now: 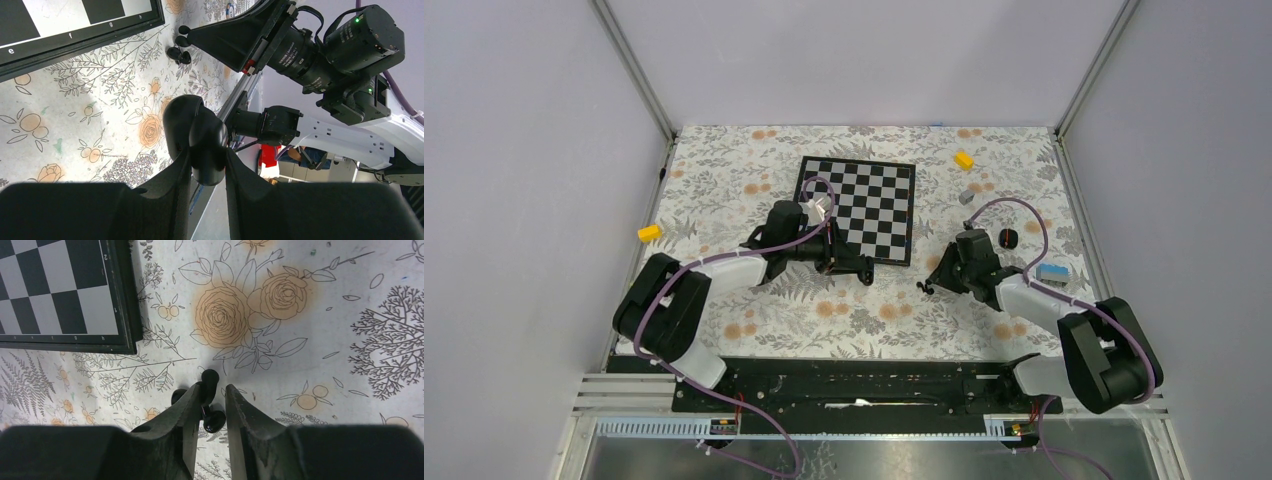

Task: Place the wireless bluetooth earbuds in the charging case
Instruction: Insert the left earbud into the left side groove of the charging case.

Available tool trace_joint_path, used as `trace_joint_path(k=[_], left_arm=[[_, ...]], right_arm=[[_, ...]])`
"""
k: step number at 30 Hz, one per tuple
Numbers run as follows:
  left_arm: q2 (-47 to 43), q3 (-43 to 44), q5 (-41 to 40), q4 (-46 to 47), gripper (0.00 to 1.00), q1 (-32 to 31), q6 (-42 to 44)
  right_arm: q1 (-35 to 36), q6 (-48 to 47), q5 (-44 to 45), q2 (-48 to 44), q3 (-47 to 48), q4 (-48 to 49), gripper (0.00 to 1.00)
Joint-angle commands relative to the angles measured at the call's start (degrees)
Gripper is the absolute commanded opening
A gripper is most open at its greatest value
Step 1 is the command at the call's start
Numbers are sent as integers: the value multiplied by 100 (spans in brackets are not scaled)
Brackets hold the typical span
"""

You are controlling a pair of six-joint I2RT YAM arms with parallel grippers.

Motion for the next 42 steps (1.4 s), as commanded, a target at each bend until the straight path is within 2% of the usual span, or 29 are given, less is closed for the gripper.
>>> trace_joint_path(k=[1, 7, 10, 13, 19, 21, 24, 29, 35, 42], left_arm=[[18, 170, 103, 329, 5, 4, 63], [20, 153, 96, 322, 5, 4, 65], [40, 189, 126, 278, 5, 4, 94], [150, 410, 341, -265, 6, 4, 401], [613, 892, 1245, -1203, 8, 4, 1092], [810, 1045, 1763, -1495, 5, 4, 1195], [789, 1082, 1689, -1739, 2, 4, 1316], [649, 1076, 1672, -1745, 0, 4, 1246], [555, 1023, 1821, -1751, 0, 8, 1247], [640, 1058, 1903, -2085, 0, 4, 1310]], right_arm=[[15, 51, -106, 135, 95, 141, 28], [15, 75, -82, -85, 95, 165, 7], [15, -80, -55, -413, 182, -6, 5], [19, -642, -200, -751, 361, -164, 2], [42, -2158, -1461, -1012, 990, -856, 0], [235, -2702, -1743, -1066, 1202, -1124, 0], [759, -3460, -1480, -1252, 1346, -1323, 0], [1582, -4327, -857, -1799, 928, -646, 0], [2231, -4976, -632, -2462, 276, 544, 0], [3238, -6190, -340, -2582, -120, 1196, 0]])
